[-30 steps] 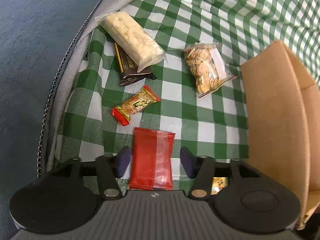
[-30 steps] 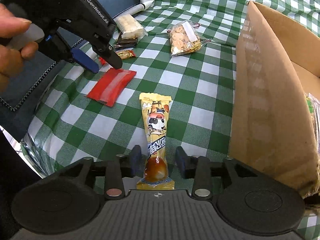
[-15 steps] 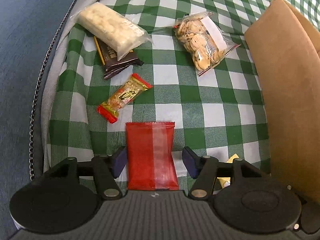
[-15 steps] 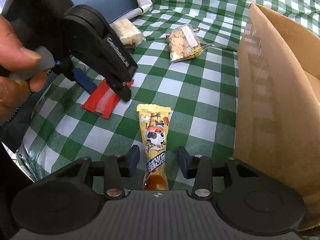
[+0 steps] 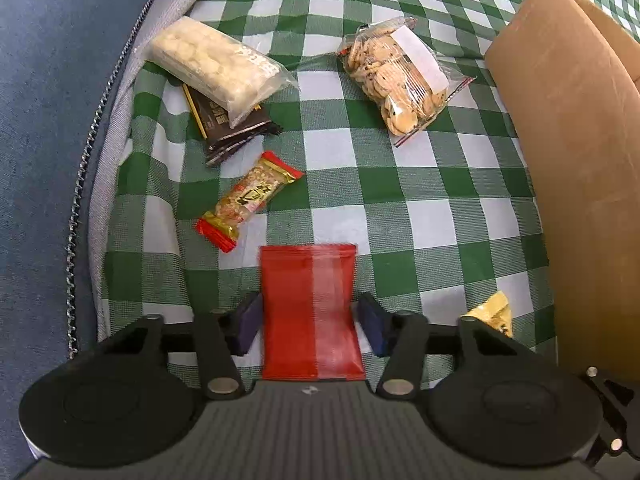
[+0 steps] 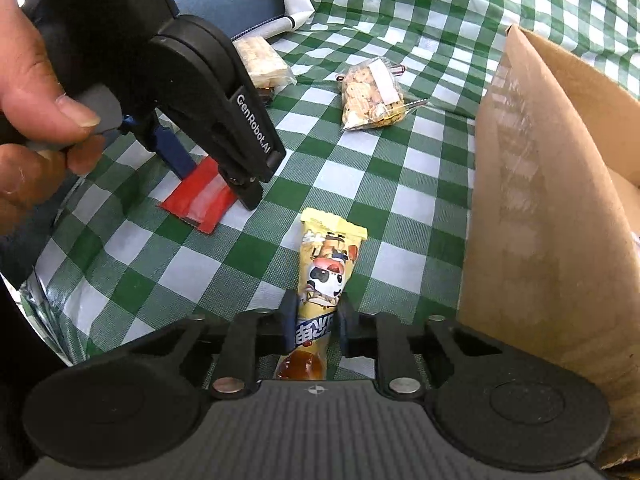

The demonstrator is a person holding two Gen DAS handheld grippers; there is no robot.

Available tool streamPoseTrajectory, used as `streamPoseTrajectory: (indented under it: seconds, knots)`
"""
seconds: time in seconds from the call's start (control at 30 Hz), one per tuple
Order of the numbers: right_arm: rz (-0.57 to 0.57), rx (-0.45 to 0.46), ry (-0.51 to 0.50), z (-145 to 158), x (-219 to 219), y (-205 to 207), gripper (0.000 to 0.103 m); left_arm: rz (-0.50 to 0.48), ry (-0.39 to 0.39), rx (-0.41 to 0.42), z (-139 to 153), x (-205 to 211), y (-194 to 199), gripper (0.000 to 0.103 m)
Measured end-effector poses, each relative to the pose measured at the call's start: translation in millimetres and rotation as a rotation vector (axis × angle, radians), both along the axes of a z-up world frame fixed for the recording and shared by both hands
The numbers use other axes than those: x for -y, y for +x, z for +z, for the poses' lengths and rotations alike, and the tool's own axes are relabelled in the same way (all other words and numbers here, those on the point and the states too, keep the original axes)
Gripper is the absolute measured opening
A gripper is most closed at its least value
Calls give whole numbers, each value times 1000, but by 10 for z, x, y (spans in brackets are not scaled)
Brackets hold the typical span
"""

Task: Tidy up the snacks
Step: 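Carry the red pack and yellow bar over the box with both tools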

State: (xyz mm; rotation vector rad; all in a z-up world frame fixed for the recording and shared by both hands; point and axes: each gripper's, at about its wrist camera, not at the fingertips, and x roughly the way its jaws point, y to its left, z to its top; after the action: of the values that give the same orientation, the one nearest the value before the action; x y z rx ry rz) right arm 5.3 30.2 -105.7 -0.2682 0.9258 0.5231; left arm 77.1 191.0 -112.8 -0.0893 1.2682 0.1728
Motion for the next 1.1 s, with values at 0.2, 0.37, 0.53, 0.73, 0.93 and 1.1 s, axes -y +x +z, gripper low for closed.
streamPoseTrajectory:
  seconds: [0.2,0.37,0.53,0.73,0.93,1.1]
  knots:
    - [-9,28,-12,40,-1,-17,16,-3,-3,32,81,-29,-59,47]
    - [-16,75,3,169,7,-52,15,20,-28,121,270,-90,-124,47]
    - [-29,169,63,600,64,-45,14,29,-29,234,478,-71,-168,47]
    - [-44,291,148,1195,403,55,14,9,-24,366,714,87,-217,47]
    - [-110,425,129,1399,1023,279,14,-31,13,487,899,307,-248,47]
    - [-274,430,161,1198,1585,392,14,-48,3,567,1010,497,-275,47]
